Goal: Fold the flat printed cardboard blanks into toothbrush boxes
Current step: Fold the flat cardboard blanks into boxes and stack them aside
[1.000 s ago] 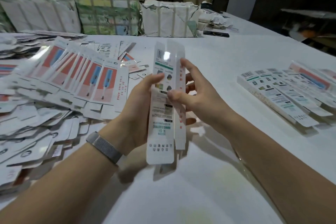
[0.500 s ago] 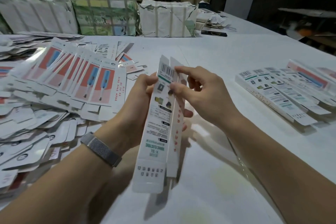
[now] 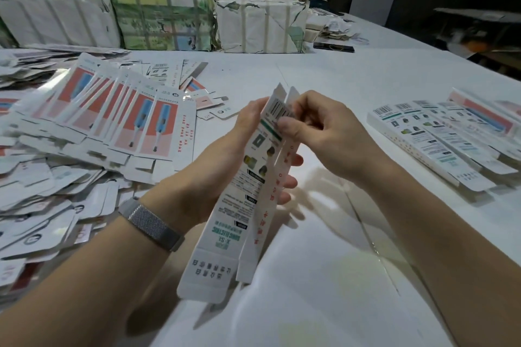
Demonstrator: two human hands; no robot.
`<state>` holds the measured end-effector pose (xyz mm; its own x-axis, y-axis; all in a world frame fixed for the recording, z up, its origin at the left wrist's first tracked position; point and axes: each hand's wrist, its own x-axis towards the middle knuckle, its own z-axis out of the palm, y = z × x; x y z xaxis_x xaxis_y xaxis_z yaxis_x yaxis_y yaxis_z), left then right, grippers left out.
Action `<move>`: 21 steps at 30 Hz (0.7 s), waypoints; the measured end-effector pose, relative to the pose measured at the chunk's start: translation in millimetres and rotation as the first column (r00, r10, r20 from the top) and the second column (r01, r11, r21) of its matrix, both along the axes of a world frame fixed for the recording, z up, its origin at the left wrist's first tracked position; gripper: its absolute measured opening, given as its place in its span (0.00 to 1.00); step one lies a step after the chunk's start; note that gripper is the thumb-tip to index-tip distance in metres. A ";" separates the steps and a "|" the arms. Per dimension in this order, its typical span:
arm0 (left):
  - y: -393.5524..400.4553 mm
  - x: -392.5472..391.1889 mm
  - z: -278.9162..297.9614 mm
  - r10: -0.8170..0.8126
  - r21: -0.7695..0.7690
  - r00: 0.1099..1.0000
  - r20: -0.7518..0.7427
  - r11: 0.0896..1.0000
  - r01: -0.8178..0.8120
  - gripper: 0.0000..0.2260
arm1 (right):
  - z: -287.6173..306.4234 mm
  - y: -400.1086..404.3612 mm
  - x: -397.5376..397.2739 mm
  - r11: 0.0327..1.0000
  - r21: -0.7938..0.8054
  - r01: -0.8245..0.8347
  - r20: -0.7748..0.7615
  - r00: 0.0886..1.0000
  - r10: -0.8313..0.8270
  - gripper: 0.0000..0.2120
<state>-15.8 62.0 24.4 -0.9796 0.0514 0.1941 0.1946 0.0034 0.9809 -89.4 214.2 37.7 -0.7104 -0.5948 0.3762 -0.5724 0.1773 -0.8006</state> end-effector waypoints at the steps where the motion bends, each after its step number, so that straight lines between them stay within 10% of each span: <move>1: 2.7 -7.4 6.2 0.033 -0.011 0.999 -0.022 0.999 -0.033 0.48 | 2.2 0.6 1.1 1.000 -0.004 -0.003 0.000 1.000 0.003 0.11; 3: 5.7 -11.3 12.8 0.056 0.003 0.996 -0.066 0.998 -0.056 0.62 | 6.9 2.5 3.1 1.000 0.009 -0.005 -0.023 1.000 0.005 0.12; 7: -1.4 -6.6 10.7 0.057 -0.131 0.986 -0.159 0.988 -0.078 0.60 | 13.9 8.0 -0.5 0.998 0.045 -0.039 -0.030 0.999 0.040 0.16; 11: 1.1 13.6 -2.5 0.055 -0.119 0.997 -0.054 0.991 -0.061 0.22 | 17.9 10.4 1.0 0.992 -0.071 -0.103 0.032 0.994 0.105 0.12; 21: 13.3 27.9 -4.4 0.192 0.226 0.981 -0.040 0.958 -0.178 0.13 | -6.1 -6.2 13.2 0.912 -0.409 -0.039 0.194 0.973 0.128 0.15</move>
<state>12.1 75.3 20.0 -0.9539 -0.1806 0.2398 0.2704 -0.1702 0.9476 -76.2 208.0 31.6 -0.7542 -0.4865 0.4411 -0.3800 -0.2245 -0.8973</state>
